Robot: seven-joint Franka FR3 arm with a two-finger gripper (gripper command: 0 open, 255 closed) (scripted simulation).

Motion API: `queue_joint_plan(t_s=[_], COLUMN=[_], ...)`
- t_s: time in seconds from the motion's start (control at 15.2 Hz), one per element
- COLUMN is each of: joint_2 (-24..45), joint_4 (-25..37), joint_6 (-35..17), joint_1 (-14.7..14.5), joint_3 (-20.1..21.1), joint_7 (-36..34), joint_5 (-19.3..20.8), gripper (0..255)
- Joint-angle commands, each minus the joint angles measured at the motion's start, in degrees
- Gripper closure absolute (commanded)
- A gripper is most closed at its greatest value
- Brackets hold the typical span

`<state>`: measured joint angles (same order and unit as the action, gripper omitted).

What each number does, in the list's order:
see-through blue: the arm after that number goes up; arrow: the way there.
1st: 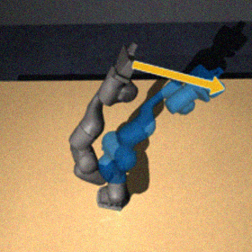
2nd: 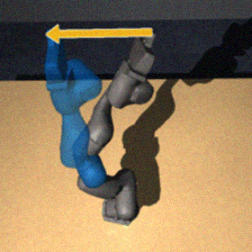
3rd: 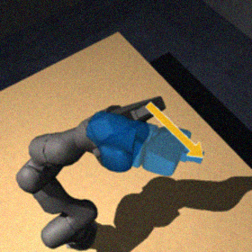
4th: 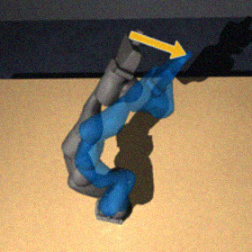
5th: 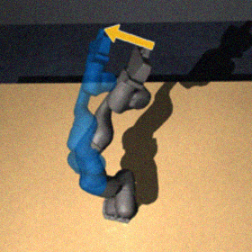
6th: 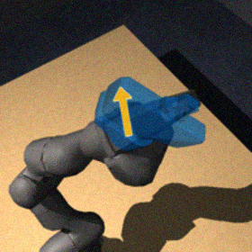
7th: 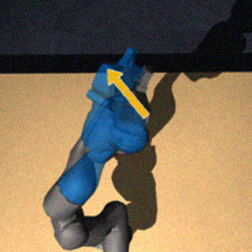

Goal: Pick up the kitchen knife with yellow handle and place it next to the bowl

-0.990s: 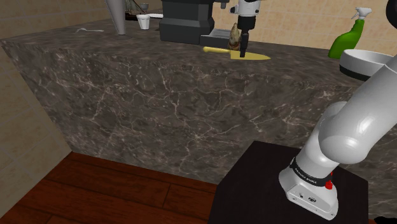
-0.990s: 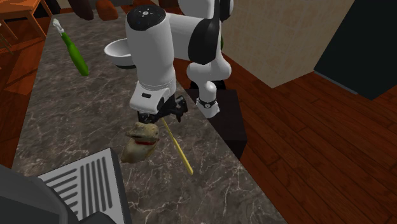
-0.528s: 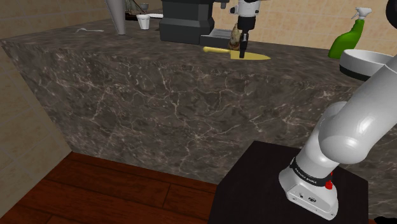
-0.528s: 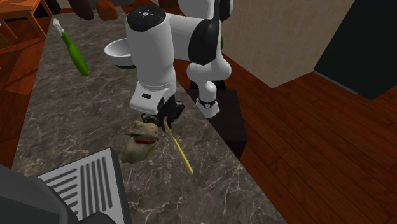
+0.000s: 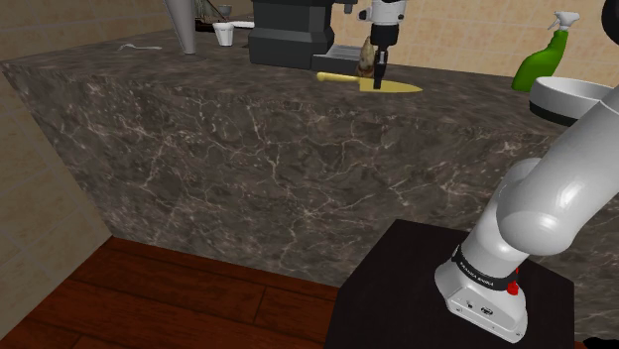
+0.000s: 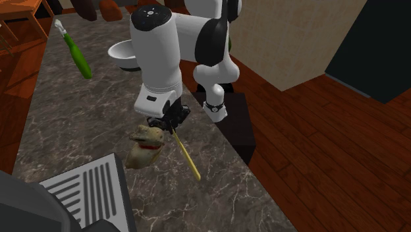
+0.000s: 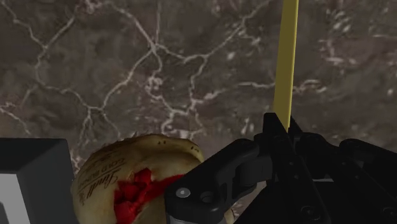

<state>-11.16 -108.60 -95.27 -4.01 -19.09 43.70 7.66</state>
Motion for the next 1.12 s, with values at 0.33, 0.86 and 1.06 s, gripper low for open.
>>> queue_joint_plan(t_s=[0.33,0.86,1.06], joint_2=[0.78,2.53,3.46], joint_4=[5.81,13.90,17.26], joint_6=[5.05,11.41,13.87], joint_1=[-0.11,-0.19,-0.19], joint_3=[0.10,0.05,-0.03], joint_7=[0.52,1.37,1.76], joint_5=[-0.30,-0.82,-1.07], gripper=[255,255,255])
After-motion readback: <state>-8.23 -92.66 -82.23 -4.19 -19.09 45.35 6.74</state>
